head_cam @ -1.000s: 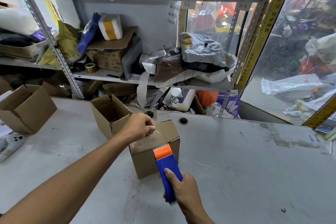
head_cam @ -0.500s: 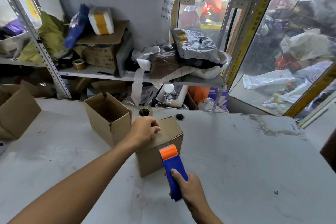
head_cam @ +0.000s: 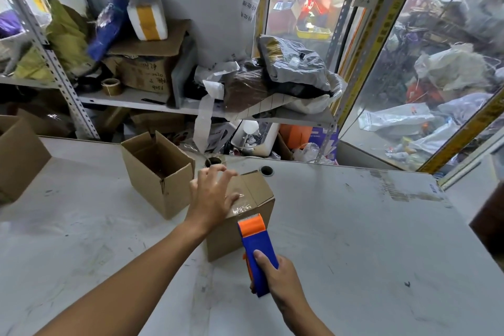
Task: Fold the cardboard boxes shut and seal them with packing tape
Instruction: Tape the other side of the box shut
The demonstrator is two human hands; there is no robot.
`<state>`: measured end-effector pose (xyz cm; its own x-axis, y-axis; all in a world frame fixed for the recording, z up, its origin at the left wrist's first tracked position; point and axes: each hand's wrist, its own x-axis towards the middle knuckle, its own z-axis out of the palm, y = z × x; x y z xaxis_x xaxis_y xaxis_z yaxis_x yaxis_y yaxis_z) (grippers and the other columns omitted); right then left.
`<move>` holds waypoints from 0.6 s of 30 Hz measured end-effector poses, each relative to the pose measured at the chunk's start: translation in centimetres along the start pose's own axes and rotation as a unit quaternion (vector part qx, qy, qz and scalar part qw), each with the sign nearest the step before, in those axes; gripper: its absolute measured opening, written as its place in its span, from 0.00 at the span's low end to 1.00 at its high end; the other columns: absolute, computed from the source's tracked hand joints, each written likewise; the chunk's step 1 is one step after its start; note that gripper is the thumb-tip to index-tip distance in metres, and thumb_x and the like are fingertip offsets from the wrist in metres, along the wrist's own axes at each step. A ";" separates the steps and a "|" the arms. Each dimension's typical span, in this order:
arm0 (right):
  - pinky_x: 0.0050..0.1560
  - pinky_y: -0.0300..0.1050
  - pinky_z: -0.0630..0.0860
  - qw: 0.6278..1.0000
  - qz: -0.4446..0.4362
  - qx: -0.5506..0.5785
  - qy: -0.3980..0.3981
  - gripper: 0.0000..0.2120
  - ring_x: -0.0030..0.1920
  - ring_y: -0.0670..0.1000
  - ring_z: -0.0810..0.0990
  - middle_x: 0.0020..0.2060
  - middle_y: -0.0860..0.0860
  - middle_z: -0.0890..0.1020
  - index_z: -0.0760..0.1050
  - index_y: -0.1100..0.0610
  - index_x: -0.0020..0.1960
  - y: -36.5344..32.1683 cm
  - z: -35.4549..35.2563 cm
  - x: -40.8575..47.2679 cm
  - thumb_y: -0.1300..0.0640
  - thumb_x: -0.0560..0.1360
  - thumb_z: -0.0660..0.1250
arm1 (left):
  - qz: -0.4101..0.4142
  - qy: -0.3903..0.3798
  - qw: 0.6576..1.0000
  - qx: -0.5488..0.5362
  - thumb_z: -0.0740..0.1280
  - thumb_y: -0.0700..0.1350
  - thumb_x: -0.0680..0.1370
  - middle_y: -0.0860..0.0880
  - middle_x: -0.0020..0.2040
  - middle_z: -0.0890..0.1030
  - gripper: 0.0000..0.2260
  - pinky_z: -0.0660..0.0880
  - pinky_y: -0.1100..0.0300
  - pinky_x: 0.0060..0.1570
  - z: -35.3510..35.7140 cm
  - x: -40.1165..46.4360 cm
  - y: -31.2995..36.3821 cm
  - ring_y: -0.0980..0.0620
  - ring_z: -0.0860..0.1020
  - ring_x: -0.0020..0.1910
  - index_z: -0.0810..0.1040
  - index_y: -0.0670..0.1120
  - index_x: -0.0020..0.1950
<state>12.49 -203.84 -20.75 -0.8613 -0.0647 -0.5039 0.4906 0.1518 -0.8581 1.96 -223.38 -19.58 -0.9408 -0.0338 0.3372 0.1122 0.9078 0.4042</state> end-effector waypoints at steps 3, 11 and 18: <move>0.34 0.43 0.81 1.000 0.008 0.005 -0.002 0.16 0.31 0.55 0.83 0.37 0.59 0.82 0.78 0.60 0.46 0.1 0.3 0.1 0.46 0.77 0.68 | 0.069 -0.022 0.997 0.024 0.74 0.50 0.74 0.50 0.59 0.79 0.09 0.75 0.39 0.54 0.1 0.0 0.0 0.47 0.71 0.61 0.80 0.52 0.53; 0.32 0.40 0.79 1.000 0.004 -0.007 -0.020 0.20 0.32 0.55 0.83 0.37 0.60 0.81 0.77 0.65 0.52 0.1 0.1 0.5 0.45 0.78 0.67 | 0.106 -0.157 0.981 0.031 0.65 0.67 0.75 0.54 0.74 0.70 0.22 0.47 0.29 0.74 -0.6 -1.1 -0.7 0.43 0.59 0.79 0.75 0.54 0.61; 0.37 0.42 0.82 0.999 0.001 -0.017 -0.029 0.17 0.33 0.54 0.84 0.40 0.62 0.84 0.77 0.61 0.51 1.1 -0.1 0.8 0.45 0.78 0.66 | 0.141 -0.130 0.980 0.048 0.58 0.68 0.76 0.53 0.71 0.73 0.23 0.63 0.38 0.70 -0.4 -1.0 -0.9 0.49 0.67 0.72 0.76 0.54 0.59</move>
<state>12.37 -203.64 -22.11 -0.8502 -0.1216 -0.5122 0.4876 0.1848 -0.8533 2.89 -224.30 -19.92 -0.9277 0.3214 0.1901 0.3613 0.9010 0.2400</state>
